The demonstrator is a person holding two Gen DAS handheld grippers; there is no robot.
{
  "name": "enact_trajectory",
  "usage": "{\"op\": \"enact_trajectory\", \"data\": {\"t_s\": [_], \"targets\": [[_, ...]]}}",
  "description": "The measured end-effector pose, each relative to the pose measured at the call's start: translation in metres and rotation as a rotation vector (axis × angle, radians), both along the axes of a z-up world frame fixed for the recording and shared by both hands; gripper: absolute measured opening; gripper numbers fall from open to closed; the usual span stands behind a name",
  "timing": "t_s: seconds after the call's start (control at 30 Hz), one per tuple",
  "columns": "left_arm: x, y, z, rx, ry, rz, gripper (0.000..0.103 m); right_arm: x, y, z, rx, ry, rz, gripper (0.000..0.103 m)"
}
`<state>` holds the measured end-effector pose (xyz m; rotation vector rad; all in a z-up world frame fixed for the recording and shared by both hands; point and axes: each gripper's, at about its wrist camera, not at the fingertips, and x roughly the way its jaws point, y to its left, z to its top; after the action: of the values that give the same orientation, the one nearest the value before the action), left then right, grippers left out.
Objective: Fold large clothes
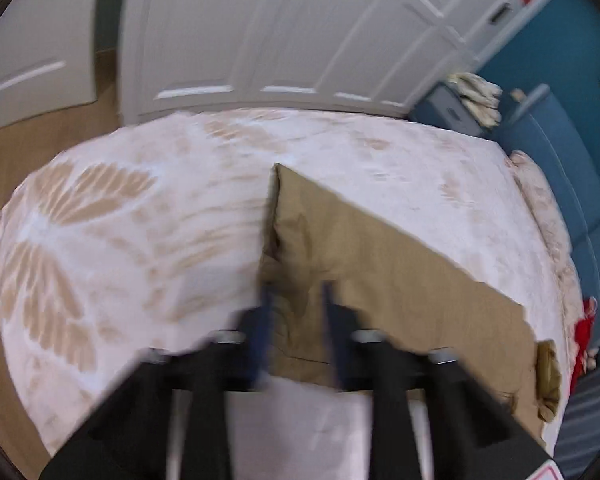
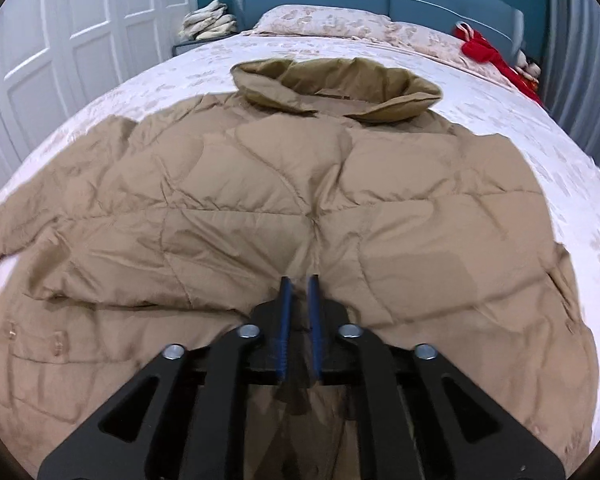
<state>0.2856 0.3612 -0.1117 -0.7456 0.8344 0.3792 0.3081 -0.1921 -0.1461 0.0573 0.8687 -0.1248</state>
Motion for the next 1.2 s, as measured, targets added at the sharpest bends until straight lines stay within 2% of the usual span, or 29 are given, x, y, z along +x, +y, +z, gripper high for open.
{"op": "enact_trajectory", "data": {"t_s": [0.03, 0.07, 0.17, 0.2, 0.27, 0.37, 0.47, 0.5, 0.53, 0.57, 0.6, 0.67, 0.73, 0.8, 0.9, 1.07, 1.13, 1.2], "targets": [[0.004, -0.007, 0.009, 0.000, -0.018, -0.025, 0.002, -0.009, -0.003, 0.007, 0.005, -0.017, -0.027, 0.059], [0.010, -0.019, 0.028, 0.016, -0.055, -0.065, 0.001, -0.020, -0.006, 0.014, 0.020, -0.046, -0.048, 0.064], [0.022, -0.064, 0.074, 0.067, -0.151, -0.176, 0.000, -0.056, -0.026, 0.030, 0.129, -0.089, -0.093, 0.065], [0.026, -0.093, 0.102, 0.103, -0.206, -0.241, 0.000, -0.068, -0.034, 0.033, 0.164, -0.090, -0.114, 0.065], [0.029, -0.146, 0.139, 0.147, -0.283, -0.343, 0.000, -0.090, -0.048, 0.037, 0.197, -0.093, -0.148, 0.065], [0.033, -0.235, 0.173, 0.129, -0.355, -0.524, 0.000, -0.120, -0.068, 0.041, 0.197, -0.093, -0.178, 0.065], [0.036, -0.320, 0.180, 0.079, -0.365, -0.692, 0.001, -0.145, -0.088, 0.043, 0.190, -0.081, -0.210, 0.065], [0.035, -0.362, 0.176, 0.055, -0.343, -0.780, 0.002, -0.151, -0.095, 0.043, 0.192, -0.079, -0.220, 0.065], [0.034, -0.385, 0.170, 0.046, -0.321, -0.825, 0.005, -0.154, -0.099, 0.043, 0.193, -0.077, -0.225, 0.065], [0.031, -0.413, 0.161, 0.030, -0.292, -0.884, 0.017, -0.161, -0.107, 0.041, 0.194, -0.071, -0.237, 0.065], [0.026, -0.442, 0.148, 0.016, -0.255, -0.941, 0.035, -0.164, -0.113, 0.040, 0.198, -0.063, -0.243, 0.065], [0.006, -0.479, 0.122, 0.025, -0.213, -0.980, 0.050, -0.169, -0.122, 0.037, 0.212, -0.053, -0.251, 0.066], [-0.014, -0.489, 0.105, 0.012, -0.207, -1.002, 0.057, -0.170, -0.130, 0.035, 0.235, -0.043, -0.253, 0.066], [-0.032, -0.481, 0.088, -0.060, -0.191, -1.011, 0.075, -0.169, -0.132, 0.034, 0.261, -0.044, -0.245, 0.068], [-0.039, -0.446, 0.071, -0.181, -0.185, -0.934, 0.078, -0.161, -0.129, 0.034, 0.302, -0.053, -0.220, 0.069], [-0.030, -0.364, 0.052, -0.112, -0.127, -0.753, 0.078, -0.129, -0.117, 0.033, 0.485, -0.076, -0.181, 0.072], [-0.019, -0.327, 0.035, -0.120, -0.079, -0.668, 0.078, -0.109, -0.109, 0.031, 0.579, -0.072, -0.173, 0.072], [-0.012, -0.296, 0.022, -0.131, -0.053, -0.592, 0.077, -0.092, -0.101, 0.030, 0.623, -0.069, -0.160, 0.072]]}}
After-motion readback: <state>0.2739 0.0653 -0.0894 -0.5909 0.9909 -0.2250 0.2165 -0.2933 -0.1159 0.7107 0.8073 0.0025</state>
